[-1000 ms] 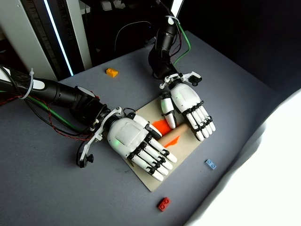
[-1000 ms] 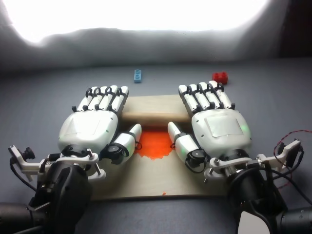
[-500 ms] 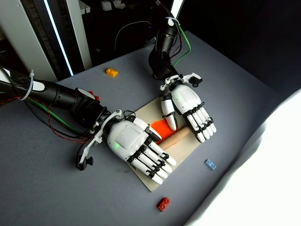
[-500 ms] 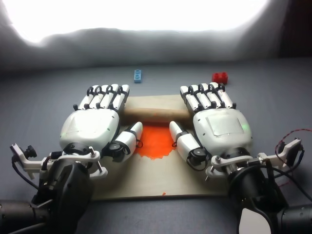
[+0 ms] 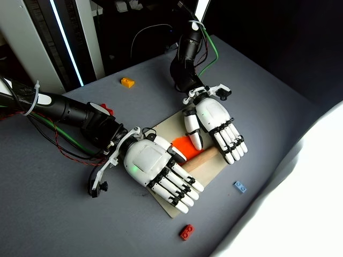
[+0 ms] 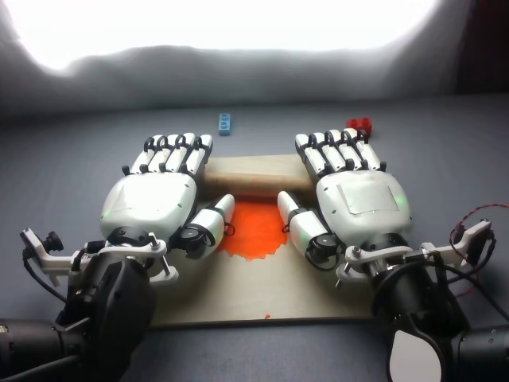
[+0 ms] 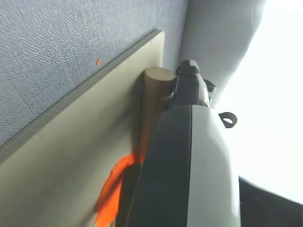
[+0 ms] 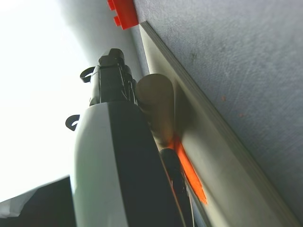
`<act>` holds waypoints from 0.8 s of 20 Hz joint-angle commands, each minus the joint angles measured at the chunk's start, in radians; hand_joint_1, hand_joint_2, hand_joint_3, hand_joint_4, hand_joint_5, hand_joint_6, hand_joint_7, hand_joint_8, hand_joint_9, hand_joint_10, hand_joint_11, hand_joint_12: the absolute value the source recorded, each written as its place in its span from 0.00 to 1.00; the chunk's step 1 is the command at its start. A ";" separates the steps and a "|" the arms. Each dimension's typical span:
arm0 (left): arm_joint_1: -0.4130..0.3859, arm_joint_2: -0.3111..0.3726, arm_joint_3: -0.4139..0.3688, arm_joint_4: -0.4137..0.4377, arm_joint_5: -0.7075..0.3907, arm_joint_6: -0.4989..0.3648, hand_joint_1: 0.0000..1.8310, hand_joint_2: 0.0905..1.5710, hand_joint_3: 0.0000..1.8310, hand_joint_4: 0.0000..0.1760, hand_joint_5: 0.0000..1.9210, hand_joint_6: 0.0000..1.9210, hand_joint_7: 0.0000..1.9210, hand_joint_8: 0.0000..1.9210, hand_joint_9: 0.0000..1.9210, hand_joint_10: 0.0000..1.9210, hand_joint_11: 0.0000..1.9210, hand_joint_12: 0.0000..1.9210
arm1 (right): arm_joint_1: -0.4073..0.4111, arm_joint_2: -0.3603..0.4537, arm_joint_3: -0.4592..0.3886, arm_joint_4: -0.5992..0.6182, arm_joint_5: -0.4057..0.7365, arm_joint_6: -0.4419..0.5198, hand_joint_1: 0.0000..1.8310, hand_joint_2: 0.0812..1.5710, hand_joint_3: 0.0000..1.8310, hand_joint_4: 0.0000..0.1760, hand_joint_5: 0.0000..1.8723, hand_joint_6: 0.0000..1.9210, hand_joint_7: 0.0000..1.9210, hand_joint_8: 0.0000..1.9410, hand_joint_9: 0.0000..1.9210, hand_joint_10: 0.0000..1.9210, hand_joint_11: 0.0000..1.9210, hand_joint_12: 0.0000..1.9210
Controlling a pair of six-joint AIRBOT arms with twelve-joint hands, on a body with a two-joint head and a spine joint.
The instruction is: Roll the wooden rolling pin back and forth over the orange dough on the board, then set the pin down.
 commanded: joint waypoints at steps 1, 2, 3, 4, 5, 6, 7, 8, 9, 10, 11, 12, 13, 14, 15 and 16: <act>-0.012 0.000 0.012 0.045 -0.086 0.006 0.00 0.98 0.00 0.00 0.00 0.00 0.00 0.00 0.00 0.00 0.00 0.00 | 0.010 0.006 0.007 -0.070 -0.089 0.009 0.00 0.99 0.00 0.00 0.08 0.00 0.06 0.00 0.05 0.00 0.00 0.05; -0.016 -0.002 0.017 0.045 -0.082 0.006 0.00 0.98 0.00 0.00 0.00 0.00 0.00 0.00 0.00 0.00 0.00 0.00 | 0.010 0.006 0.008 -0.070 -0.089 0.009 0.00 0.99 0.00 0.00 0.08 0.00 0.07 0.00 0.05 0.00 0.00 0.05; -0.018 -0.003 0.020 0.045 -0.079 0.007 0.00 0.98 0.00 0.00 0.00 0.00 0.00 0.00 0.00 0.00 0.00 0.00 | 0.010 0.006 0.010 -0.069 -0.087 0.010 0.00 0.98 0.00 0.00 0.08 0.00 0.07 0.00 0.05 0.00 0.00 0.05; -0.021 -0.006 0.026 0.045 -0.078 0.007 0.00 0.98 0.00 0.00 0.00 0.00 0.00 0.00 0.00 0.00 0.00 0.00 | 0.011 0.006 0.013 -0.069 -0.084 0.011 0.00 0.98 0.00 0.00 0.08 0.00 0.07 0.00 0.05 0.00 0.00 0.05; -0.023 -0.008 0.030 0.045 -0.075 0.007 0.00 0.98 0.00 0.00 0.00 0.00 0.00 0.00 0.00 0.00 0.00 0.00 | 0.011 0.006 0.016 -0.069 -0.083 0.011 0.00 0.98 0.00 0.00 0.08 0.00 0.07 0.00 0.05 0.00 0.00 0.06; -0.025 -0.010 0.034 0.045 -0.073 0.007 0.00 0.98 0.00 0.00 0.00 0.00 0.00 0.00 0.00 0.00 0.00 0.00 | 0.012 0.006 0.018 -0.068 -0.082 0.012 0.00 0.98 0.00 0.00 0.07 0.00 0.06 0.00 0.05 0.00 0.00 0.05; -0.028 -0.012 0.039 0.045 -0.070 0.007 0.00 0.98 0.00 0.00 0.00 0.00 0.00 0.00 0.00 0.00 0.00 0.00 | 0.012 0.007 0.022 -0.065 -0.079 0.013 0.00 0.98 0.00 0.00 0.07 0.00 0.06 0.00 0.05 0.00 0.00 0.05; -0.029 -0.014 0.042 0.045 -0.067 0.007 0.00 0.98 0.00 0.00 0.00 0.00 0.00 0.00 0.00 0.00 0.00 0.00 | 0.012 0.007 0.024 -0.060 -0.076 0.013 0.00 0.98 0.00 0.00 0.08 0.00 0.07 0.00 0.05 0.00 0.00 0.07; -0.030 -0.015 0.044 0.045 -0.065 0.007 0.00 0.98 0.00 0.00 0.00 0.00 0.00 0.00 0.00 0.00 0.00 0.00 | 0.012 0.007 0.026 -0.058 -0.074 0.014 0.00 0.98 0.00 0.00 0.08 0.00 0.07 0.00 0.05 0.00 0.00 0.07; -0.030 -0.015 0.046 0.045 -0.065 0.007 0.00 0.98 0.00 0.00 0.00 0.00 0.00 0.00 0.00 0.00 0.00 0.00 | 0.012 0.007 0.028 -0.057 -0.073 0.015 0.00 0.98 0.00 0.00 0.08 0.00 0.07 0.00 0.05 0.00 0.00 0.06; -0.030 -0.016 0.047 0.045 -0.065 0.007 0.00 0.98 0.00 0.00 0.00 0.00 0.00 0.00 0.00 0.00 0.00 0.00 | 0.013 0.007 0.030 -0.057 -0.072 0.016 0.00 0.98 0.00 0.00 0.08 0.00 0.07 0.00 0.05 0.00 0.00 0.05; -0.030 -0.016 0.047 0.045 -0.065 0.007 0.00 0.98 0.00 0.00 0.00 0.00 0.00 0.00 0.00 0.00 0.00 0.00 | 0.013 0.007 0.031 -0.056 -0.070 0.016 0.00 0.98 0.00 0.00 0.08 0.00 0.07 0.00 0.05 0.00 0.00 0.05; -0.030 -0.016 0.048 0.045 -0.065 0.007 0.00 0.98 0.00 0.00 0.00 0.00 0.00 0.00 0.00 0.00 0.00 0.00 | 0.013 0.007 0.031 -0.054 -0.068 0.016 0.00 0.98 0.00 0.00 0.06 0.00 0.06 0.00 0.05 0.00 0.00 0.03; -0.030 -0.016 0.049 0.045 -0.065 0.007 0.00 0.98 0.00 0.00 0.00 0.00 0.00 0.00 0.00 0.00 0.00 0.00 | 0.013 0.007 0.032 -0.051 -0.066 0.016 0.00 0.98 0.00 0.00 0.06 0.00 0.05 0.00 0.04 0.00 0.00 0.02; -0.030 -0.016 0.049 0.045 -0.065 0.007 0.00 0.98 0.00 0.00 0.00 0.00 0.00 0.00 0.00 0.00 0.00 0.00 | 0.013 0.007 0.032 -0.049 -0.063 0.016 0.00 0.98 0.00 0.00 0.06 0.00 0.05 0.00 0.04 0.00 0.00 0.02; -0.030 -0.016 0.050 0.045 -0.064 0.007 0.00 0.98 0.00 0.00 0.00 0.00 0.00 0.00 0.00 0.00 0.00 0.00 | 0.013 0.007 0.032 -0.048 -0.061 0.016 0.00 0.98 0.00 0.00 0.06 0.00 0.05 0.00 0.04 0.00 0.00 0.00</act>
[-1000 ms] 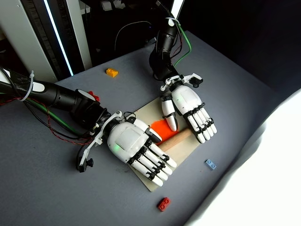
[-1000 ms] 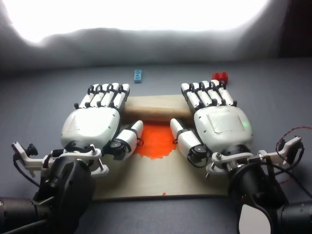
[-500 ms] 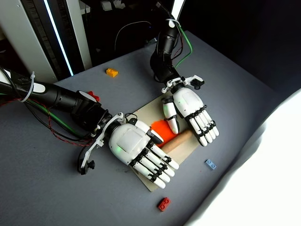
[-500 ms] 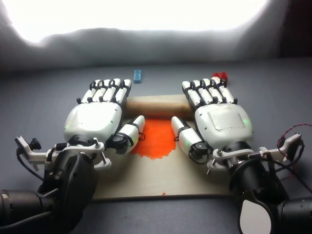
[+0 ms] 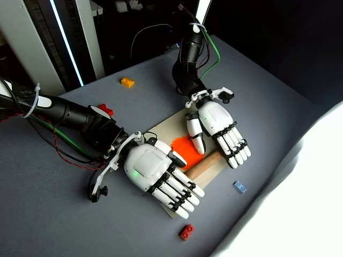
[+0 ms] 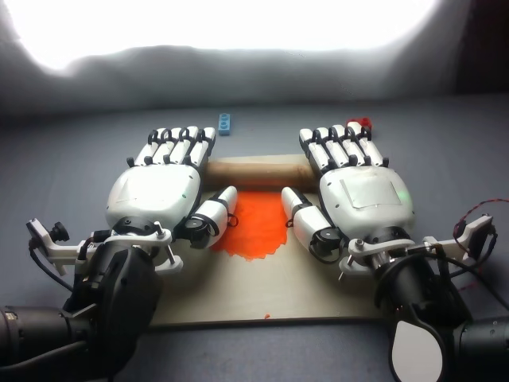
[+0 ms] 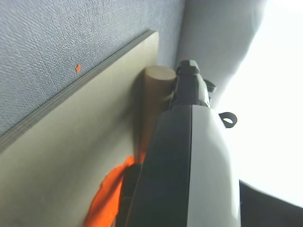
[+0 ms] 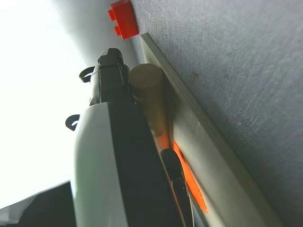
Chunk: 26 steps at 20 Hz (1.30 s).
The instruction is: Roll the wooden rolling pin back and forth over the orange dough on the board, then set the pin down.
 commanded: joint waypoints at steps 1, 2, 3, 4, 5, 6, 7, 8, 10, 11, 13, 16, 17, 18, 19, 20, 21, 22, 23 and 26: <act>-0.006 0.003 0.008 0.049 -0.091 0.004 0.00 0.98 0.00 0.00 0.00 0.00 0.00 0.00 0.00 0.00 0.00 0.00 | 0.008 0.007 0.004 -0.057 -0.090 0.002 0.00 0.98 0.00 0.00 0.07 0.00 0.06 0.00 0.04 0.00 0.01 0.00; -0.006 0.003 0.008 0.049 -0.090 0.004 0.00 0.98 0.00 0.00 0.00 0.00 0.00 0.00 0.00 0.00 0.00 0.00 | 0.008 0.007 0.004 -0.057 -0.090 0.002 0.00 0.98 0.00 0.00 0.07 0.00 0.06 0.00 0.04 0.00 0.01 0.00; -0.006 0.003 0.008 0.049 -0.090 0.003 0.00 0.98 0.00 0.00 0.00 0.00 0.00 0.00 0.00 0.00 0.00 0.00 | 0.008 0.007 0.004 -0.057 -0.090 0.002 0.00 0.98 0.00 0.00 0.07 0.00 0.06 0.00 0.04 0.00 0.01 0.01; -0.007 0.003 0.008 0.049 -0.088 0.001 0.00 0.98 0.00 0.00 0.00 0.00 0.00 0.00 0.00 0.00 0.00 0.00 | 0.008 0.007 0.004 -0.057 -0.090 0.002 0.00 0.98 0.00 0.00 0.07 0.00 0.06 0.00 0.05 0.00 0.01 0.01; -0.007 0.003 0.006 0.049 -0.087 0.000 0.00 0.98 0.00 0.00 0.00 0.00 0.00 0.00 0.00 0.00 0.00 0.00 | 0.008 0.007 0.004 -0.057 -0.090 0.002 0.00 0.98 0.00 0.00 0.07 0.01 0.06 0.00 0.05 0.01 0.01 0.01; -0.008 0.003 0.004 0.049 -0.087 0.000 0.00 0.98 0.00 0.00 0.00 0.00 0.00 0.00 0.00 0.00 0.00 0.00 | 0.008 0.007 0.004 -0.057 -0.090 0.001 0.00 0.98 0.00 0.00 0.08 0.01 0.07 0.01 0.05 0.01 0.02 0.01; -0.009 0.003 0.001 0.049 -0.087 0.000 0.00 0.98 0.00 0.00 0.00 0.00 0.00 0.00 0.00 0.00 0.00 0.00 | 0.008 0.007 0.004 -0.057 -0.090 0.001 0.00 0.98 0.00 0.00 0.09 0.00 0.08 0.01 0.07 0.00 0.00 0.10; -0.009 0.003 -0.001 0.049 -0.085 0.000 0.00 0.98 0.00 0.00 0.00 0.00 0.00 0.00 0.00 0.00 0.00 0.00 | 0.008 0.007 0.004 -0.057 -0.090 0.001 0.00 0.98 0.00 0.00 0.10 0.00 0.08 0.01 0.07 0.00 0.00 0.14; -0.012 0.003 -0.004 0.049 -0.079 0.000 0.00 0.98 0.00 0.00 0.01 0.00 0.01 0.01 0.00 0.00 0.00 0.00 | 0.009 0.007 0.004 -0.057 -0.091 0.001 0.00 0.98 0.00 0.00 0.13 0.01 0.11 0.01 0.10 0.01 0.00 0.20; -0.012 0.003 -0.006 0.049 -0.077 0.000 0.00 0.98 0.00 0.00 0.01 0.01 0.02 0.01 0.01 0.00 0.00 0.00 | 0.009 0.007 0.004 -0.057 -0.092 0.001 0.00 0.98 0.00 0.00 0.14 0.01 0.12 0.01 0.11 0.01 0.00 0.23; -0.013 0.007 -0.011 0.047 -0.069 -0.002 0.00 0.98 0.00 0.00 0.03 0.01 0.04 0.00 0.03 0.00 0.00 0.00 | 0.008 0.008 0.003 -0.057 -0.094 0.000 0.00 0.98 0.00 0.00 0.16 0.01 0.15 0.01 0.13 0.01 0.00 0.28; -0.013 0.013 -0.016 0.046 -0.062 -0.029 0.00 0.99 0.00 0.00 0.07 0.00 0.09 0.00 0.08 0.00 0.00 0.10 | 0.007 0.008 0.003 -0.057 -0.099 -0.003 0.00 0.98 0.00 0.00 0.18 0.01 0.18 0.01 0.15 0.01 0.00 0.33; -0.013 0.016 -0.018 0.046 -0.062 -0.035 0.00 0.98 0.00 0.00 0.07 0.00 0.10 0.00 0.09 0.00 0.00 0.13 | 0.007 0.008 0.002 -0.057 -0.103 -0.005 0.00 0.98 0.00 0.00 0.19 0.01 0.18 0.01 0.16 0.01 0.00 0.35; -0.012 0.017 -0.019 0.046 -0.061 -0.043 0.00 0.98 0.00 0.00 0.08 0.00 0.10 0.00 0.10 0.01 0.00 0.14 | 0.006 0.008 0.000 -0.057 -0.106 -0.008 0.00 0.98 0.00 0.00 0.19 0.01 0.19 0.00 0.15 0.01 0.00 0.37; -0.010 0.018 -0.019 0.046 -0.058 -0.051 0.00 0.98 0.00 0.00 0.09 0.01 0.12 0.01 0.11 0.01 0.00 0.17 | 0.004 0.009 -0.004 -0.057 -0.110 -0.011 0.00 0.98 0.00 0.00 0.20 0.01 0.19 0.00 0.15 0.01 0.00 0.39; -0.009 0.020 -0.021 0.046 -0.054 -0.057 0.00 0.98 0.00 0.00 0.11 0.01 0.13 0.01 0.12 0.01 0.00 0.21 | 0.002 0.010 -0.009 -0.057 -0.112 -0.013 0.00 0.98 0.00 0.00 0.20 0.01 0.19 0.00 0.16 0.01 0.00 0.39; -0.008 0.022 -0.023 0.046 -0.049 -0.063 0.00 0.98 0.00 0.00 0.11 0.01 0.13 0.00 0.13 0.01 0.00 0.22 | -0.001 0.012 -0.014 -0.057 -0.112 -0.016 0.00 0.98 0.00 0.00 0.20 0.01 0.19 0.00 0.16 0.01 0.00 0.41; -0.007 0.024 -0.025 0.046 -0.046 -0.064 0.00 0.98 0.00 0.00 0.12 0.01 0.14 0.00 0.13 0.01 0.00 0.24 | -0.004 0.013 -0.019 -0.057 -0.113 -0.019 0.00 0.98 0.00 0.00 0.20 0.01 0.19 0.00 0.16 0.01 0.00 0.41; -0.007 0.025 -0.027 0.043 -0.043 -0.065 0.00 0.98 0.00 0.00 0.12 0.01 0.14 0.00 0.13 0.01 0.00 0.25 | -0.007 0.014 -0.023 -0.057 -0.115 -0.021 0.00 0.98 0.00 0.00 0.21 0.01 0.20 0.00 0.17 0.01 0.00 0.42; 0.005 0.031 -0.036 0.040 -0.043 -0.081 0.00 0.98 0.00 0.00 0.12 0.00 0.15 0.00 0.14 0.01 0.00 0.25 | -0.014 0.016 -0.038 -0.057 -0.128 -0.036 0.00 0.98 0.00 0.00 0.21 0.01 0.20 0.00 0.17 0.01 0.00 0.40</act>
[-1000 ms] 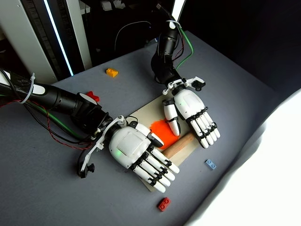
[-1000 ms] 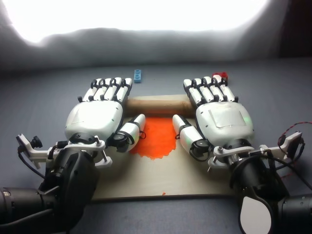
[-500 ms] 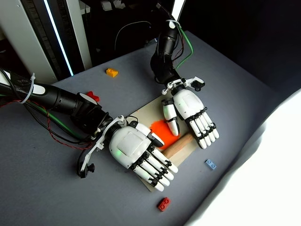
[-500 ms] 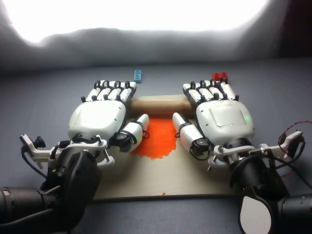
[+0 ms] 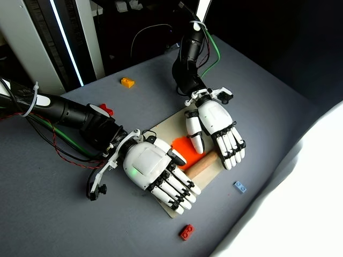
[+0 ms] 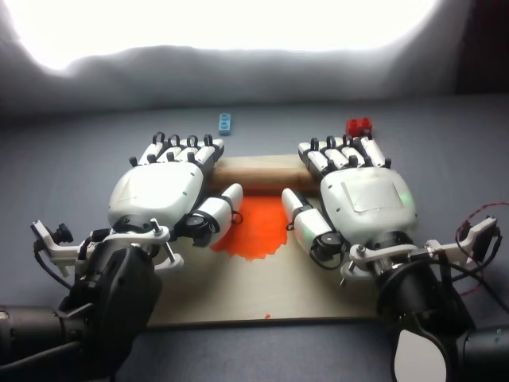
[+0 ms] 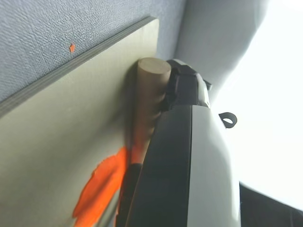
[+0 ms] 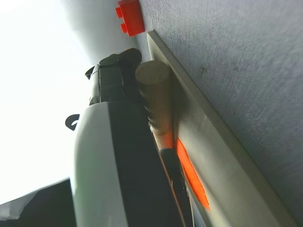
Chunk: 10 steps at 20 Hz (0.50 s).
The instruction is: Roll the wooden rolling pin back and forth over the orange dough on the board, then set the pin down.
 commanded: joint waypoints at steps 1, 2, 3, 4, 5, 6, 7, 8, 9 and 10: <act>0.012 0.007 -0.002 0.023 -0.063 -0.011 0.00 0.98 0.00 0.00 0.12 0.00 0.15 0.00 0.14 0.00 0.00 0.24 | -0.004 0.006 -0.003 -0.046 -0.082 -0.007 0.00 0.98 0.00 0.00 0.21 0.01 0.20 0.00 0.17 0.01 0.00 0.40; 0.018 0.009 -0.006 0.023 -0.075 -0.017 0.00 0.98 0.00 0.00 0.12 0.00 0.15 0.00 0.14 0.00 0.00 0.24 | -0.005 0.006 -0.006 -0.046 -0.086 -0.011 0.00 0.98 0.00 0.00 0.22 0.01 0.21 0.00 0.17 0.01 0.00 0.41; 0.026 0.011 -0.010 0.024 -0.087 -0.026 0.00 0.98 0.00 0.00 0.12 0.00 0.14 0.00 0.13 0.00 0.00 0.24 | -0.007 0.007 -0.010 -0.045 -0.090 -0.014 0.00 0.98 0.00 0.00 0.21 0.00 0.20 0.00 0.17 0.00 0.00 0.41; 0.033 0.014 -0.015 0.024 -0.097 -0.034 0.00 0.98 0.00 0.00 0.12 0.00 0.14 0.00 0.13 0.00 0.00 0.24 | -0.009 0.008 -0.013 -0.045 -0.096 -0.019 0.00 0.98 0.00 0.00 0.21 0.00 0.20 0.00 0.17 0.00 0.00 0.41; 0.038 0.017 -0.019 0.024 -0.102 -0.038 0.00 0.98 0.00 0.00 0.12 0.00 0.13 0.00 0.12 0.00 0.00 0.21 | -0.010 0.008 -0.014 -0.045 -0.098 -0.021 0.00 0.98 0.00 0.00 0.21 0.00 0.20 0.00 0.17 0.00 0.00 0.42; 0.045 0.021 -0.026 0.024 -0.110 -0.046 0.00 0.98 0.00 0.00 0.12 0.00 0.13 0.00 0.12 0.00 0.00 0.21 | -0.012 0.009 -0.017 -0.045 -0.101 -0.023 0.00 0.98 0.00 0.00 0.21 0.00 0.20 0.00 0.17 0.00 0.00 0.42; 0.050 0.023 -0.031 0.024 -0.116 -0.050 0.00 0.98 0.00 0.00 0.12 0.00 0.14 0.00 0.13 0.00 0.00 0.22 | -0.013 0.009 -0.018 -0.045 -0.104 -0.025 0.00 0.98 0.00 0.00 0.21 0.00 0.20 0.00 0.18 0.01 0.00 0.43; 0.058 0.027 -0.039 0.024 -0.125 -0.057 0.00 0.98 0.00 0.00 0.12 0.00 0.14 0.00 0.13 0.00 0.00 0.23 | -0.014 0.010 -0.021 -0.045 -0.108 -0.028 0.00 0.98 0.00 0.00 0.21 0.00 0.21 0.00 0.18 0.01 0.00 0.44; 0.062 0.029 -0.045 0.024 -0.126 -0.060 0.00 0.98 0.00 0.00 0.12 0.00 0.15 0.00 0.14 0.00 0.00 0.24 | -0.015 0.011 -0.023 -0.045 -0.111 -0.029 0.00 0.98 0.00 0.00 0.21 0.00 0.21 0.00 0.18 0.00 0.00 0.44; 0.068 0.031 -0.053 0.024 -0.131 -0.065 0.00 0.98 0.00 0.00 0.12 0.00 0.15 0.00 0.14 0.00 0.00 0.25 | -0.017 0.011 -0.025 -0.045 -0.114 -0.030 0.00 0.98 0.00 0.00 0.22 0.01 0.21 0.00 0.18 0.01 0.00 0.44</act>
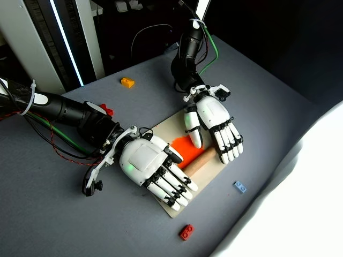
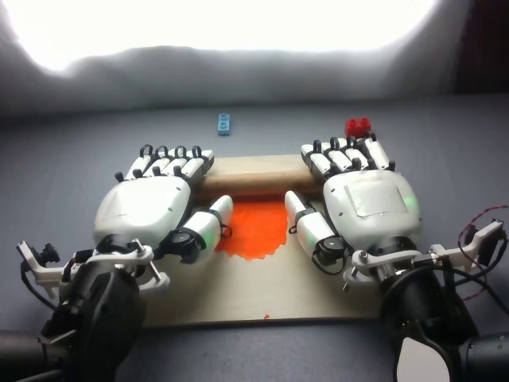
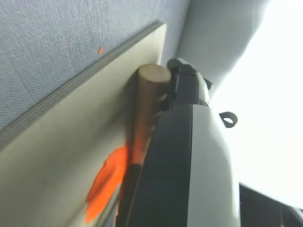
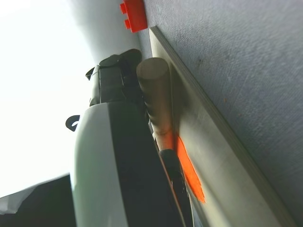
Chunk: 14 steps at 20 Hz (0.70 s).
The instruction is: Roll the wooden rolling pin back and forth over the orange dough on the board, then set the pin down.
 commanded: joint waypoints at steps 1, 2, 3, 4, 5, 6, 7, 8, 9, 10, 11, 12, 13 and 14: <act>0.014 0.003 -0.004 0.007 -0.063 -0.009 0.00 0.98 0.00 0.00 0.13 0.00 0.15 0.00 0.14 0.00 0.00 0.24 | -0.009 0.005 -0.005 -0.042 -0.080 -0.005 0.00 0.98 0.00 0.00 0.22 0.01 0.22 0.00 0.18 0.01 0.00 0.44; 0.019 0.004 -0.010 0.007 -0.066 -0.012 0.00 0.98 0.00 0.00 0.13 0.00 0.15 0.00 0.14 0.00 0.00 0.23 | -0.011 0.006 -0.008 -0.042 -0.082 -0.005 0.00 0.98 0.00 0.00 0.21 0.00 0.21 0.00 0.18 0.00 0.00 0.44; 0.024 0.005 -0.016 0.007 -0.072 -0.016 0.00 0.98 0.00 0.00 0.13 0.00 0.15 0.00 0.14 0.00 0.00 0.23 | -0.013 0.007 -0.011 -0.041 -0.082 -0.006 0.00 0.98 0.00 0.00 0.21 0.00 0.21 0.00 0.18 0.00 0.00 0.43; 0.027 0.006 -0.023 0.007 -0.078 -0.019 0.00 0.98 0.00 0.00 0.13 0.00 0.15 0.00 0.13 0.00 0.00 0.22 | -0.015 0.008 -0.015 -0.038 -0.083 -0.010 0.00 0.98 0.00 0.00 0.21 0.00 0.21 0.00 0.18 0.00 0.00 0.42; 0.029 0.008 -0.028 0.007 -0.079 -0.021 0.00 0.98 0.00 0.00 0.12 0.00 0.15 0.00 0.14 0.00 0.00 0.23 | -0.016 0.009 -0.018 -0.036 -0.083 -0.010 0.00 0.98 0.00 0.00 0.21 0.00 0.21 0.00 0.18 0.00 0.00 0.41; 0.031 0.011 -0.033 0.007 -0.083 -0.023 0.00 0.98 0.00 0.00 0.12 0.00 0.15 0.00 0.14 0.00 0.00 0.22 | -0.018 0.011 -0.022 -0.036 -0.083 -0.013 0.00 0.98 0.00 0.00 0.21 0.00 0.21 0.00 0.18 0.00 0.00 0.42; 0.031 0.013 -0.037 0.008 -0.083 -0.024 0.00 0.98 0.00 0.00 0.12 0.00 0.15 0.00 0.14 0.00 0.00 0.22 | -0.018 0.011 -0.024 -0.035 -0.084 -0.014 0.00 0.98 0.00 0.00 0.21 0.00 0.21 0.00 0.18 0.00 0.00 0.42; 0.032 0.016 -0.042 0.008 -0.083 -0.024 0.00 0.98 0.00 0.00 0.12 0.00 0.15 0.00 0.14 0.00 0.00 0.23 | -0.018 0.012 -0.027 -0.035 -0.086 -0.015 0.00 0.98 0.00 0.00 0.21 0.00 0.21 0.00 0.18 0.00 0.00 0.43; 0.032 0.018 -0.046 0.008 -0.083 -0.024 0.00 0.98 0.00 0.00 0.12 0.00 0.15 0.00 0.14 0.00 0.00 0.23 | -0.019 0.014 -0.030 -0.035 -0.087 -0.017 0.00 0.98 0.00 0.00 0.21 0.00 0.21 0.00 0.18 0.00 0.00 0.44; 0.032 0.022 -0.051 0.008 -0.083 -0.024 0.00 0.98 0.00 0.00 0.13 0.00 0.15 0.00 0.14 0.00 0.00 0.25 | -0.020 0.016 -0.035 -0.032 -0.088 -0.019 0.00 0.98 0.00 0.00 0.21 0.00 0.21 0.00 0.18 0.00 0.00 0.42; 0.034 0.025 -0.055 0.008 -0.083 -0.026 0.00 0.98 0.00 0.00 0.13 0.00 0.15 0.00 0.15 0.00 0.00 0.26 | -0.021 0.018 -0.040 -0.028 -0.088 -0.022 0.00 0.98 0.00 0.00 0.20 0.00 0.21 0.00 0.18 0.00 0.00 0.42; 0.034 0.026 -0.058 0.008 -0.083 -0.026 0.00 0.98 0.00 0.00 0.13 0.00 0.15 0.00 0.15 0.00 0.00 0.27 | -0.021 0.019 -0.043 -0.027 -0.088 -0.023 0.00 0.98 0.00 0.00 0.21 0.00 0.21 0.00 0.18 0.00 0.00 0.43; 0.037 0.029 -0.063 0.009 -0.084 -0.029 0.00 0.98 0.00 0.00 0.13 0.00 0.15 0.00 0.15 0.00 0.00 0.27 | -0.022 0.021 -0.048 -0.026 -0.090 -0.025 0.00 0.98 0.00 0.00 0.21 0.00 0.21 0.00 0.18 0.00 0.00 0.43; 0.040 0.030 -0.066 0.013 -0.088 -0.034 0.00 0.98 0.00 0.00 0.12 0.00 0.15 0.00 0.15 0.00 0.00 0.27 | -0.024 0.023 -0.052 -0.026 -0.091 -0.027 0.00 0.98 0.00 0.00 0.21 0.00 0.21 0.00 0.18 0.00 0.00 0.43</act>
